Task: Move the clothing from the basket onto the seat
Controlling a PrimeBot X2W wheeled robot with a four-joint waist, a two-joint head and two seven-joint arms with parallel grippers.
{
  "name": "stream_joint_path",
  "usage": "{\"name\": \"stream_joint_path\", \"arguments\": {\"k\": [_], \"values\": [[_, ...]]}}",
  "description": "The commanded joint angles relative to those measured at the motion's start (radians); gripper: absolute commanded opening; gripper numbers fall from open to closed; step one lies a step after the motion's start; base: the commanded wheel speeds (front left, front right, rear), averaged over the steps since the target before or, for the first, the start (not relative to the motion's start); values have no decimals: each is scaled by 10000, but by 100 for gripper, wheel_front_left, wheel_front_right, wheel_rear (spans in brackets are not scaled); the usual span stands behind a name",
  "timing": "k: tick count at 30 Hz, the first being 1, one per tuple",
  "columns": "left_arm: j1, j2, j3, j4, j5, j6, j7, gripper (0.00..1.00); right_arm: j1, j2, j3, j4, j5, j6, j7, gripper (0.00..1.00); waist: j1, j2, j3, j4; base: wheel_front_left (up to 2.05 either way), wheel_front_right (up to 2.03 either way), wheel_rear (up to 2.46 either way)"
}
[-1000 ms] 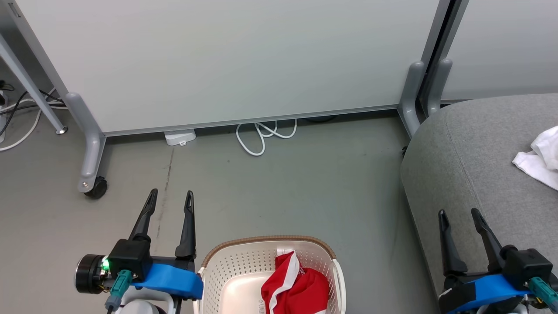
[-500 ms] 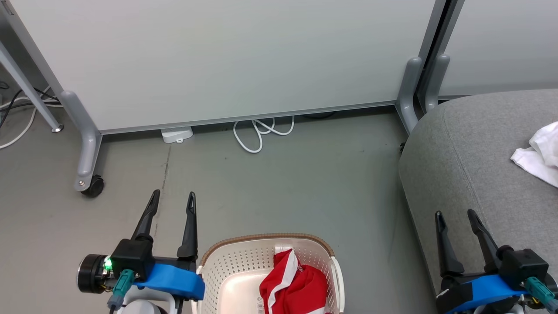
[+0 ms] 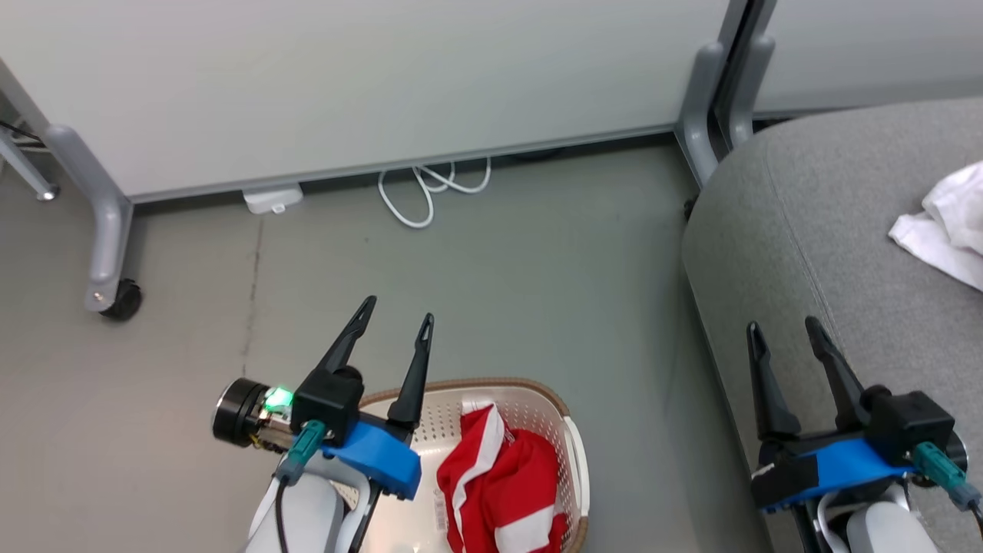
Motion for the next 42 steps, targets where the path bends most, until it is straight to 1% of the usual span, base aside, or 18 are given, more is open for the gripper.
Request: {"name": "stream_joint_path", "arguments": {"k": [1,4,5,13,20,21,22,32,42], "values": [[-448,110,-245,277,-10,-64,-29,100,-283,-97,72,-72,55,1,-35,100,0,0,519,-319,0,0,0],[-962,257,-980,767,-161,-52,-30,100,-583,-168,128,-140,40,1,-35,100,0,0,975,-516,0,0,0],[-962,257,-980,767,-161,-52,-30,100,-583,-168,128,-140,40,1,-35,100,0,0,975,-516,0,0,0],[-2342,797,-2909,2212,-842,-56,-30,100,-1326,-227,344,-274,78,1,-35,100,0,0,2215,-1000,0,0,0],[-3473,1153,-4485,3392,-1755,-56,-30,100,-1888,-184,571,-385,55,1,-35,100,0,0,3253,-1414,0,0,0],[-3781,1281,-4935,3645,-1983,-56,-30,100,-2022,-189,620,-425,47,1,-35,100,0,0,3568,-1507,0,0,0],[-3928,1319,-5157,3771,-2115,-56,-30,100,-2099,-201,640,-452,53,1,-35,100,0,0,3735,-1545,0,0,0],[-5193,1532,-7659,4894,-3393,-55,-30,100,-2908,-176,849,-696,3,1,-35,100,0,0,5300,-1737,0,0,0],[-5983,1531,-9635,5735,-5217,-56,48,100,-3471,-230,974,-985,-63,1,-34,100,0,0,6446,-1807,0,0,0]]}}
